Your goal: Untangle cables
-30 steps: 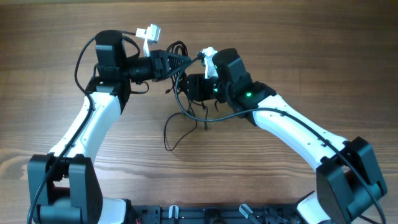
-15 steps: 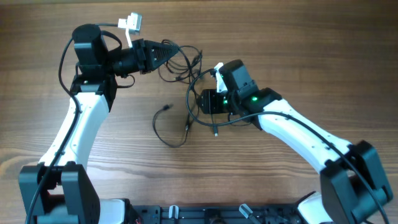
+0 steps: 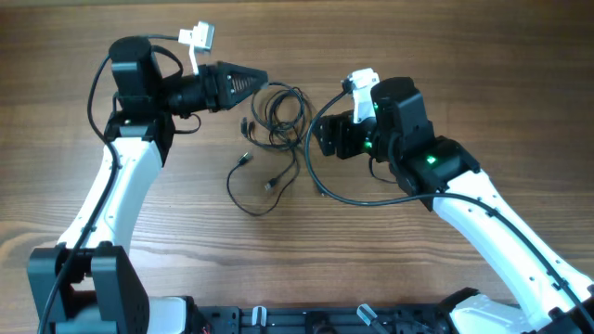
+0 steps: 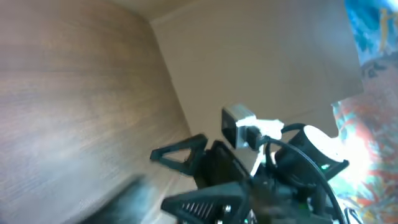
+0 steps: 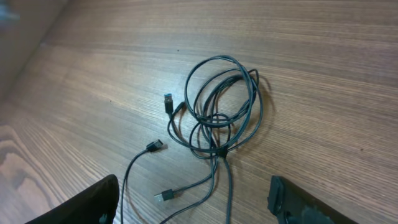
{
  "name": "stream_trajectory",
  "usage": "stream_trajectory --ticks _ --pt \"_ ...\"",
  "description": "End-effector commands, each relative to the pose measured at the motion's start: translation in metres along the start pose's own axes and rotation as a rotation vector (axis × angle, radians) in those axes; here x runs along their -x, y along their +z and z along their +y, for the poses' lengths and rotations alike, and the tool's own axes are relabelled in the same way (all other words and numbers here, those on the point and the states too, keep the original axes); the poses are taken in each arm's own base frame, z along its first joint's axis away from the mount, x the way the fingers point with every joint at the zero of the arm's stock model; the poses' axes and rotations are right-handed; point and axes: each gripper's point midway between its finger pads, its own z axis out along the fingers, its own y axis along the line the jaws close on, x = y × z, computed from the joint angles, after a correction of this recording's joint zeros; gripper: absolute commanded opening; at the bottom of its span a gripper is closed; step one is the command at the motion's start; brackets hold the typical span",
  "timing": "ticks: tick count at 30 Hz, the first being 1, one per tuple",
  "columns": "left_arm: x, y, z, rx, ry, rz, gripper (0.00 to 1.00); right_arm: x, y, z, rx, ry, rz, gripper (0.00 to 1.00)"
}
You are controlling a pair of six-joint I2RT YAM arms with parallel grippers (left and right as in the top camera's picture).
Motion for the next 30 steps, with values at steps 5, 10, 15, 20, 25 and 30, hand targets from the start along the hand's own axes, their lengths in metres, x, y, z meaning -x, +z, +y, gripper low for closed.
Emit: stream_trajectory --ticks 5,10,15,20,25,30 --pt "-0.003 -0.051 0.125 0.714 -0.216 -0.243 0.76 0.003 0.042 -0.007 0.022 0.0 0.011 0.81" --pt "-0.003 -0.059 0.133 0.775 -0.223 -0.262 0.77 0.019 0.075 -0.016 -0.017 0.021 0.091 0.75" --pt "-0.006 -0.062 0.136 0.798 -0.233 -0.263 0.82 0.015 0.126 -0.057 -0.16 -0.067 0.085 0.71" --pt "-0.007 -0.061 0.136 0.799 -0.236 -0.26 0.84 0.002 0.164 -0.077 -0.193 -0.109 0.078 0.73" --pt "-0.007 -0.061 0.136 0.799 -0.236 -0.26 0.84 -0.03 0.196 -0.092 -0.196 -0.044 0.126 0.6" --pt "-0.007 -0.061 0.136 0.799 -0.236 -0.26 0.85 -0.043 0.199 -0.064 -0.024 -0.033 0.185 0.05"
